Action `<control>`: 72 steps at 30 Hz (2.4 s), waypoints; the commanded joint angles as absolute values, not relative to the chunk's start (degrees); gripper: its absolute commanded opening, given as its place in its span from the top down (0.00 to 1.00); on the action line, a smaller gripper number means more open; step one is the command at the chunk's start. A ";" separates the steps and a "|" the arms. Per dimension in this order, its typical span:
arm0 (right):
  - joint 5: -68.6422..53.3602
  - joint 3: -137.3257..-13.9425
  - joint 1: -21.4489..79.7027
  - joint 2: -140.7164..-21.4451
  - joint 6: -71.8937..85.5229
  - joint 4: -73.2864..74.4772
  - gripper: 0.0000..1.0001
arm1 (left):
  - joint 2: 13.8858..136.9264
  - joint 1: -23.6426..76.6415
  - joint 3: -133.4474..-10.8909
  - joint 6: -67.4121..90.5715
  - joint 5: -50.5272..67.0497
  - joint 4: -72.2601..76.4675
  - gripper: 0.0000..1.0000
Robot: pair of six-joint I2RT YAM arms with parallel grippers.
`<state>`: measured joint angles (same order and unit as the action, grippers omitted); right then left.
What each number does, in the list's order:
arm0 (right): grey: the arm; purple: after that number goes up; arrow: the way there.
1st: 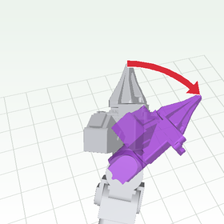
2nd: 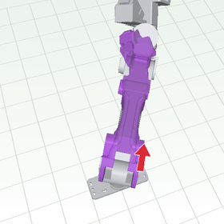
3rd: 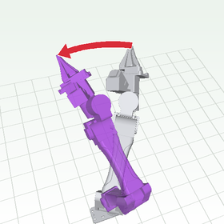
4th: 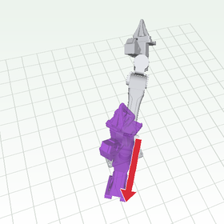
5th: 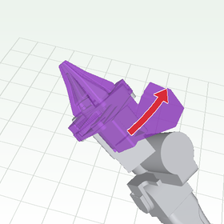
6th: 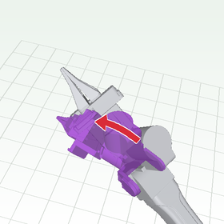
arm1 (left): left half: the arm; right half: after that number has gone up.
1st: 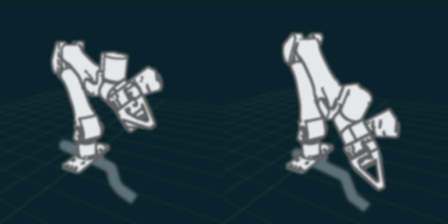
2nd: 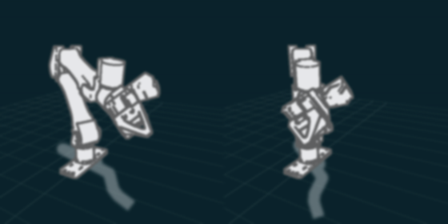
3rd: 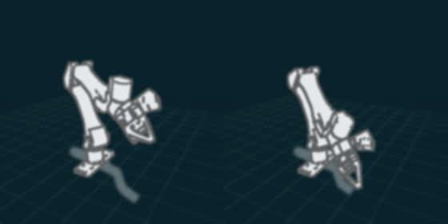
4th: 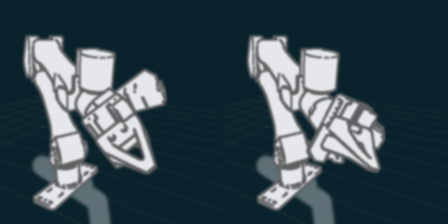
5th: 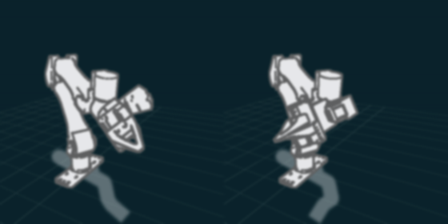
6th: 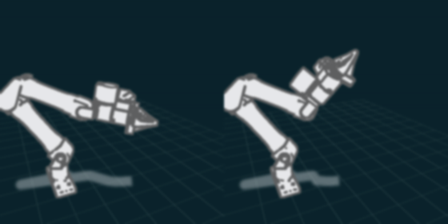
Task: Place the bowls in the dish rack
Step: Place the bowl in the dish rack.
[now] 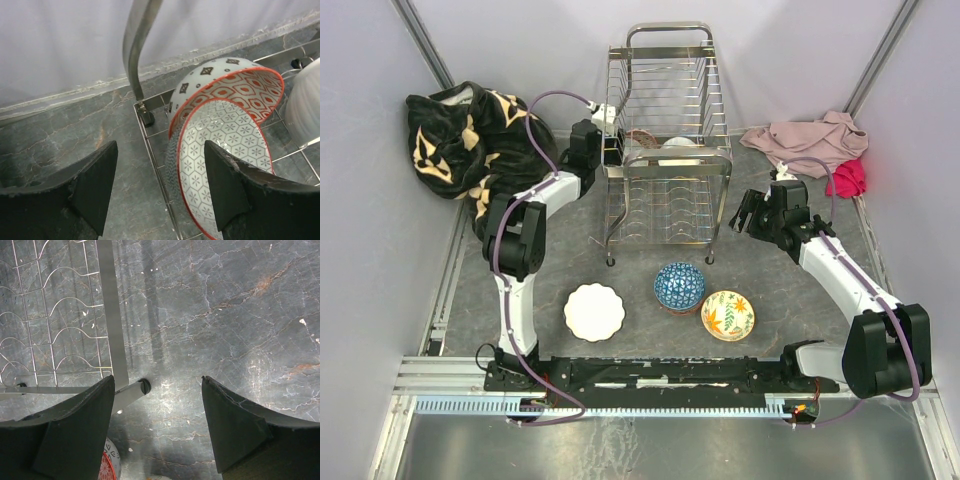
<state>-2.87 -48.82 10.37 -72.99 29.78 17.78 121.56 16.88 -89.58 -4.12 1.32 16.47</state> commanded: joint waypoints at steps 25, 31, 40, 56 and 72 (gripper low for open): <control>-3.78 -48.86 10.37 -72.08 30.24 16.28 0.22 | 120.21 18.53 -92.95 -14.95 -3.56 10.79 0.97; -3.76 -48.87 10.36 -72.09 30.15 16.37 0.22 | 116.41 18.72 -86.07 -18.09 -1.84 17.54 0.97; -3.65 -48.87 10.37 -72.42 30.06 16.21 0.22 | 112.25 19.89 -76.39 -24.35 1.45 30.13 0.97; -4.49 -48.76 10.37 -74.67 30.72 15.12 0.23 | 114.90 22.32 -71.91 -37.39 0.05 48.33 0.97; -9.20 -42.83 10.78 -68.20 31.20 5.08 0.25 | 122.39 24.96 -72.09 -47.88 -1.50 66.99 0.97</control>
<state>-7.42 -44.05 10.39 -72.88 30.65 11.49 121.38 23.86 -70.74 -41.32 -0.64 53.91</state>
